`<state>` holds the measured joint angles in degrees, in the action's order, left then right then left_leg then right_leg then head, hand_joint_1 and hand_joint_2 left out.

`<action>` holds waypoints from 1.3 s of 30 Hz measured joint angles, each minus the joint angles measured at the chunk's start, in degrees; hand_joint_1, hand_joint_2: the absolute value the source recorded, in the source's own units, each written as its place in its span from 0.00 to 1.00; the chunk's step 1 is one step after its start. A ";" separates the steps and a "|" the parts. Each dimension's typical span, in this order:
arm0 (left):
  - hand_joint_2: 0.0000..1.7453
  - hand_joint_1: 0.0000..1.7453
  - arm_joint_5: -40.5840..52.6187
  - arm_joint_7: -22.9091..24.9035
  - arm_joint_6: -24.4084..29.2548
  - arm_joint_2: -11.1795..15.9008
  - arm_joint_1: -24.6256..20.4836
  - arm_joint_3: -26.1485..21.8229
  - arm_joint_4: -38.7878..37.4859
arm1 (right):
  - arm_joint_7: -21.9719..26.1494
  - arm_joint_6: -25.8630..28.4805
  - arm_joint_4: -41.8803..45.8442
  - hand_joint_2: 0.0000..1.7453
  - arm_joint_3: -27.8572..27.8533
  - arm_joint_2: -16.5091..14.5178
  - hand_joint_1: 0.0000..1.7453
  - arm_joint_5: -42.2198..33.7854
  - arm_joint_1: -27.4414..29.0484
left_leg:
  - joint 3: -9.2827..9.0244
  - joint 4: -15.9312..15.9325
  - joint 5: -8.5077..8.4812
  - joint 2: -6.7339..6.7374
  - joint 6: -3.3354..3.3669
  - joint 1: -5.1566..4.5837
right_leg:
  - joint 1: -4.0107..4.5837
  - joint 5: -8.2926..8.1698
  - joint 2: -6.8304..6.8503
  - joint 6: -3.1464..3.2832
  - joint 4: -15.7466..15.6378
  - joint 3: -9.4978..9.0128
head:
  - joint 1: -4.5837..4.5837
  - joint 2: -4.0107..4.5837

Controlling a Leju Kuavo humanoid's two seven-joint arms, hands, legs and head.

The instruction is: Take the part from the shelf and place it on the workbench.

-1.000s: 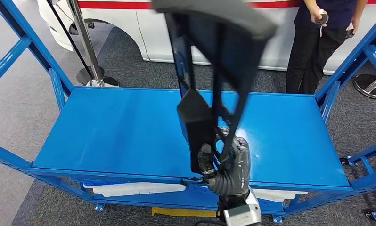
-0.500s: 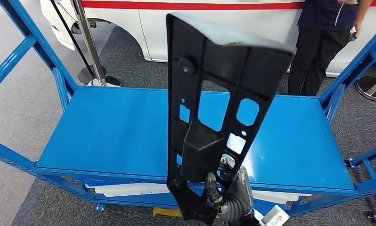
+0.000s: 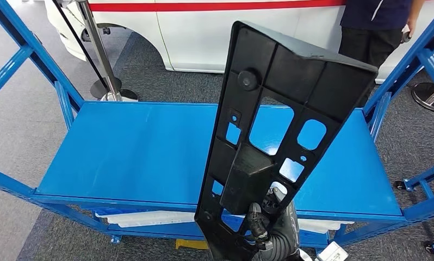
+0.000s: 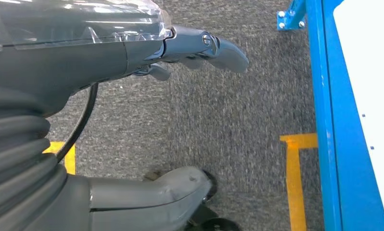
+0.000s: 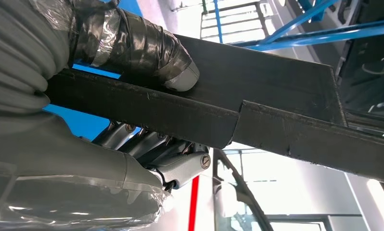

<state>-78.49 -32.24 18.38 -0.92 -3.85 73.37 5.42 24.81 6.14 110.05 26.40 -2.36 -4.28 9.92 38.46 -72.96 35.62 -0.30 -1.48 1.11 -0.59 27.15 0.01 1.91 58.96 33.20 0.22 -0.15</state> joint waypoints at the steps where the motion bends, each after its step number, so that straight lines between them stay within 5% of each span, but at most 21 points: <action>1: 1.00 0.00 0.00 0.00 0.00 0.00 0.00 0.00 0.00 | 0.00 0.00 0.00 1.00 -0.01 0.00 1.00 0.00 0.01 | 0.08 -0.16 0.05 0.00 0.00 0.00 | 0.01 0.00 0.00 0.00 0.00 0.00 | 0.00 0.00; 3: 1.00 0.00 0.00 0.00 0.00 0.00 0.01 0.00 0.00 | 0.01 0.00 0.00 1.00 -0.05 0.00 1.00 -0.02 0.09 | 0.47 -1.00 0.26 0.00 -0.02 0.00 | 0.04 0.01 0.00 0.01 0.01 0.00 | 0.00 0.00; 4: 1.00 0.00 -0.01 0.01 0.00 0.00 0.03 0.00 -0.01 | 0.01 0.00 0.00 1.00 -0.16 -0.01 1.00 -0.03 0.22 | -0.09 0.17 -0.96 0.00 0.12 -0.01 | 0.12 0.03 -0.04 0.03 0.02 -0.07 | 0.00 0.00; 6: 1.00 0.00 -0.02 0.02 0.00 0.01 -0.01 0.01 -0.10 | 0.03 0.00 0.00 1.00 -0.38 -0.02 1.00 -0.06 0.44 | -3.23 6.75 -4.83 0.02 0.86 -0.26 | 0.33 0.09 -0.14 -0.14 0.08 -0.21 | 0.00 0.00; 7: 1.00 0.00 -0.07 0.07 -0.03 -0.06 -0.09 0.02 -0.21 | 0.33 -0.34 0.07 1.00 -0.59 -0.03 1.00 -0.33 0.67 | -5.24 11.38 -7.38 0.12 1.76 -0.35 | 0.40 0.92 -0.18 -0.74 0.89 0.05 | -0.01 0.00; 9: 1.00 0.00 -0.32 0.27 -0.08 -0.21 -0.22 0.06 -0.44 | 1.62 -1.48 0.35 1.00 -1.16 -0.07 1.00 -1.02 1.46 | -6.88 16.15 -9.32 0.35 3.17 -0.51 | 0.27 4.96 -0.15 -2.18 7.02 2.57 | -0.02 0.00; 11: 1.00 0.00 -0.62 0.46 -0.11 -0.37 -0.19 0.13 -0.55 | 3.09 -2.75 0.76 1.00 -1.91 -0.09 1.00 -1.49 2.70 | -6.30 16.13 -9.82 0.47 3.61 -0.44 | -0.05 8.66 -0.12 -3.01 14.37 5.34 | -0.03 0.00; 13: 1.00 0.00 -0.81 0.48 -0.12 -0.54 -0.17 0.27 -0.61 | 3.93 -3.61 1.22 1.00 -2.50 -0.12 1.00 -1.49 3.69 | -5.75 15.54 -9.84 0.48 3.58 -0.42 | -0.36 7.33 -0.08 -3.29 13.49 4.18 | -0.03 0.00; 15: 1.00 0.00 -1.00 0.31 -0.14 -0.77 -0.21 0.53 -0.70 | 5.06 -4.12 1.62 1.00 -2.87 -0.14 1.00 -1.19 4.50 | -5.25 14.82 -9.81 0.44 3.36 -0.44 | -0.61 4.30 -0.04 -3.25 6.24 -0.06 | -0.03 0.00; 17: 1.00 0.00 -1.17 0.08 -0.24 -0.94 -0.24 0.85 -0.85 | 6.58 -4.27 1.77 1.00 -2.98 -0.09 1.00 -0.70 5.52 | -4.82 14.22 -9.86 0.35 2.76 -0.59 | -0.44 2.91 -0.13 -2.77 1.35 -2.50 | -0.03 0.00; 21: 1.00 0.00 -1.45 0.29 -0.37 -1.04 -0.19 1.37 -1.25 | 7.79 -4.33 1.82 1.00 -2.99 0.00 1.00 -0.38 6.66 | -4.18 13.83 -9.88 0.29 1.14 -0.47 | -0.25 1.72 -0.17 -1.08 0.64 -1.81 | -0.02 0.00; 23: 1.00 0.00 -1.55 0.74 -0.38 -1.10 -0.19 1.68 -1.48 | 7.83 -4.30 1.88 1.00 -2.99 0.00 1.00 -0.38 6.68 | -2.74 10.48 -6.51 0.28 0.61 -0.30 | -0.43 0.78 0.07 -0.20 0.39 -0.96 | -0.02 0.00; 25: 1.00 0.00 -1.65 1.29 -0.39 -1.19 -0.20 2.00 -1.66 | 7.76 -4.27 1.90 1.00 -2.99 0.01 1.00 -0.38 6.70 | -0.45 3.41 -1.45 0.29 0.26 -0.24 | -0.30 -0.14 0.24 0.17 0.47 0.31 | -0.02 0.00; 27: 1.00 0.00 -1.73 1.67 -0.39 -1.25 -0.22 2.32 -1.82 | 7.63 -4.26 1.90 1.00 -2.99 0.02 1.00 -0.38 6.72 | -0.20 -0.88 0.81 0.29 0.15 -0.23 | -0.12 -1.10 0.30 0.16 0.67 1.74 | -0.02 0.00; 28: 1.00 0.00 -1.73 1.76 -0.39 -1.27 -0.22 2.44 -1.87 | 7.59 -4.26 1.90 1.00 -2.99 0.02 1.00 -0.38 6.72 | -1.69 0.17 0.36 0.29 0.23 -0.23 | -0.08 -1.54 0.29 0.10 0.80 2.41 | -0.01 0.00; 32: 1.00 0.00 -1.72 1.89 -0.40 -1.31 -0.59 2.84 -2.10 | 7.35 -4.28 2.09 1.00 -3.00 0.03 1.00 -0.43 6.73 | -11.83 14.97 -3.64 0.23 1.29 -0.59 | 0.00 -3.22 0.29 -0.81 1.17 4.08 | -0.02 0.00; 36: 1.00 0.00 -1.84 1.96 -0.64 -1.47 -0.61 3.28 -2.34 | 7.03 -4.44 2.23 1.00 -3.02 0.10 1.00 -0.61 6.79 | -11.67 16.51 -5.59 0.28 2.41 -0.79 | -0.09 -4.30 0.29 -2.28 0.87 4.34 | -0.04 0.00; 37: 1.00 0.00 -1.89 1.99 -0.72 -1.52 -0.59 3.38 -2.36 | 6.97 -4.53 2.27 1.00 -3.02 0.13 1.00 -0.73 6.83 | -11.20 16.71 -6.30 0.47 2.86 -0.64 | -0.11 -3.08 0.20 -2.57 1.58 4.69 | -0.05 0.00; 39: 1.00 0.00 -1.97 2.09 -0.80 -1.59 -0.61 3.52 -2.38 | 6.90 -4.78 2.33 1.00 -3.02 0.19 1.00 -0.98 6.91 | -9.76 16.88 -7.67 0.88 3.58 -0.49 | -0.23 2.34 0.06 -3.02 6.15 6.08 | -0.06 0.00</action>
<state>-80.46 -30.15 17.58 -2.51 -4.46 76.89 3.04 31.71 1.37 112.38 23.39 -2.17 -5.27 16.83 28.71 -56.08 27.94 0.59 2.10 0.62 -0.81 29.49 0.07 -1.11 65.11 39.28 0.16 -0.15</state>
